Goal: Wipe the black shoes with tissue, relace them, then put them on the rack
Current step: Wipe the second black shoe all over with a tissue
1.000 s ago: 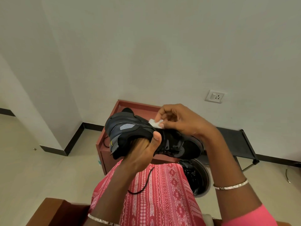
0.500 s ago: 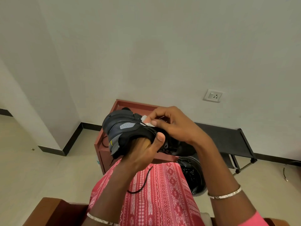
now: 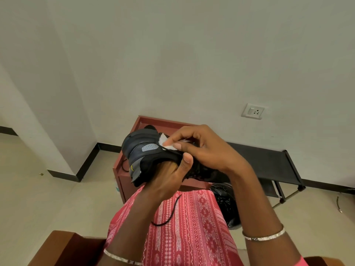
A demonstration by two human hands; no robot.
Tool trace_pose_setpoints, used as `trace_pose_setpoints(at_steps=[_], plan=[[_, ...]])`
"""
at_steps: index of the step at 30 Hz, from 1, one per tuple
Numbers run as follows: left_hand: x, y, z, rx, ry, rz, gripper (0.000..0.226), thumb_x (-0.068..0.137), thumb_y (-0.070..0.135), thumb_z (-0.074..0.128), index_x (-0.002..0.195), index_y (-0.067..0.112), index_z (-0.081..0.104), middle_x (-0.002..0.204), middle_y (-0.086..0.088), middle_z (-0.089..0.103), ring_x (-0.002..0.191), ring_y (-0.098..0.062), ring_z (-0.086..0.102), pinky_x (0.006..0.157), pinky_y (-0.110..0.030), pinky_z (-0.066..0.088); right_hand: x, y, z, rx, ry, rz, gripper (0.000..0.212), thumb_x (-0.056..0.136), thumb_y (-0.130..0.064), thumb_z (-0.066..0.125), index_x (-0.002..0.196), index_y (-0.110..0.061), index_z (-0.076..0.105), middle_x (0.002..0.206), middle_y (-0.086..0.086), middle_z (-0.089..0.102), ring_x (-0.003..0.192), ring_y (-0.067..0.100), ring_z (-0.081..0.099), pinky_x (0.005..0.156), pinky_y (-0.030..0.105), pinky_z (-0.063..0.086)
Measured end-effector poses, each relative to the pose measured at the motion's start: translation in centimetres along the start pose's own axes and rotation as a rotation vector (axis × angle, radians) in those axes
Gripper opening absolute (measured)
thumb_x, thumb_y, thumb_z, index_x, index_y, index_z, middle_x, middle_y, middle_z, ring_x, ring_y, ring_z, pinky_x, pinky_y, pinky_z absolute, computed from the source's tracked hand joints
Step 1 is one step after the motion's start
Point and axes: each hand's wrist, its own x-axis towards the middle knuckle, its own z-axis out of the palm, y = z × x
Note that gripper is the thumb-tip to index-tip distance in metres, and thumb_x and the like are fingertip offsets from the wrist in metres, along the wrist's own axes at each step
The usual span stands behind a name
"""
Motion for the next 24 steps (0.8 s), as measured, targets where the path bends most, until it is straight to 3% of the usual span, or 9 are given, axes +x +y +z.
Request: trace_pose_setpoints(at_steps=[2,4,7,9,11,13,17,20,24], plan=[[0.0,-0.4,-0.6,-0.029,0.009,-0.026,0.094,0.072,0.095,0.013,0.131,0.033,0.052,0.124,0.014,0.058,0.12,0.013,0.048,0.099,-0.008,0.039,-0.9,1.5,-1.4,-0.092,0.033,0.102,0.019,0.096,-0.014,0.064,0.106,-0.024,0.077,0.108,-0.014,0.071,0.105,0.003,0.065,0.097,0.038,0.053],[0.0,-0.7,-0.9,-0.053,0.019,-0.048,0.102,0.069,0.097,0.012,0.128,0.027,0.058,0.119,0.01,0.062,0.116,0.008,0.054,0.101,-0.019,0.046,-1.9,2.2,-2.2,-0.124,0.079,0.148,0.02,0.095,-0.013,0.066,0.103,-0.027,0.078,0.105,-0.017,0.071,0.102,0.002,0.064,0.092,0.033,0.054],[0.4,-0.8,-0.5,-0.089,-0.009,-0.014,0.087,0.076,0.092,0.015,0.129,0.037,0.057,0.119,0.003,0.064,0.119,-0.005,0.057,0.102,-0.034,0.048,-2.3,0.9,-1.0,0.004,0.095,0.072,0.019,0.095,-0.011,0.066,0.103,-0.023,0.079,0.101,-0.014,0.073,0.101,0.006,0.067,0.089,0.029,0.053],[0.5,-0.8,0.0,-0.083,-0.01,-0.007,0.085,0.08,0.089,0.018,0.122,0.028,0.061,0.113,-0.008,0.066,0.114,-0.016,0.062,0.098,-0.044,0.052,-2.0,-0.2,0.6,0.045,0.104,-0.01,0.019,0.096,-0.012,0.064,0.106,-0.02,0.078,0.103,-0.011,0.074,0.104,0.008,0.068,0.092,0.031,0.054],[0.2,-0.8,0.1,-0.096,0.008,-0.027,0.085,0.079,0.089,0.019,0.122,0.027,0.06,0.116,-0.002,0.066,0.116,-0.009,0.061,0.101,-0.037,0.051,-1.7,-0.6,1.6,0.06,0.109,-0.061,0.021,0.097,-0.01,0.063,0.11,-0.017,0.077,0.108,-0.01,0.075,0.109,0.006,0.067,0.097,0.029,0.053],[0.0,-0.3,-0.1,-0.106,0.017,-0.042,0.075,0.078,0.09,0.018,0.13,0.044,0.049,0.125,0.024,0.059,0.126,0.008,0.05,0.105,-0.018,0.043,-1.8,-0.1,1.6,0.081,0.106,-0.058,0.022,0.097,-0.009,0.063,0.113,-0.015,0.076,0.112,-0.008,0.075,0.112,0.004,0.066,0.102,0.024,0.048],[-0.2,1.0,-0.8,-0.107,-0.004,-0.06,0.043,0.082,0.079,0.011,0.109,0.08,0.044,0.117,0.049,0.052,0.121,0.021,0.044,0.101,-0.01,0.039,-2.4,1.7,0.5,-0.001,0.171,0.02,0.024,0.093,-0.006,0.068,0.111,-0.02,0.078,0.111,-0.012,0.075,0.111,-0.001,0.065,0.119,0.029,0.034],[-0.2,1.0,-0.8,-0.158,-0.024,-0.068,0.046,0.082,0.075,0.009,0.108,0.079,0.048,0.118,0.05,0.052,0.121,0.023,0.043,0.102,-0.009,0.036,-2.7,1.1,1.1,0.035,0.187,-0.006,0.025,0.093,-0.004,0.068,0.11,-0.018,0.078,0.111,-0.01,0.075,0.112,0.0,0.066,0.115,0.028,0.039],[-0.3,0.0,-0.4,-0.169,0.002,-0.082,0.065,0.073,0.092,0.018,0.123,0.06,0.043,0.12,0.038,0.056,0.121,0.021,0.046,0.103,-0.009,0.04,-2.6,-0.6,3.0,0.087,0.156,-0.094,0.023,0.096,-0.004,0.064,0.113,-0.014,0.077,0.114,-0.004,0.075,0.115,0.004,0.065,0.107,0.023,0.044]])
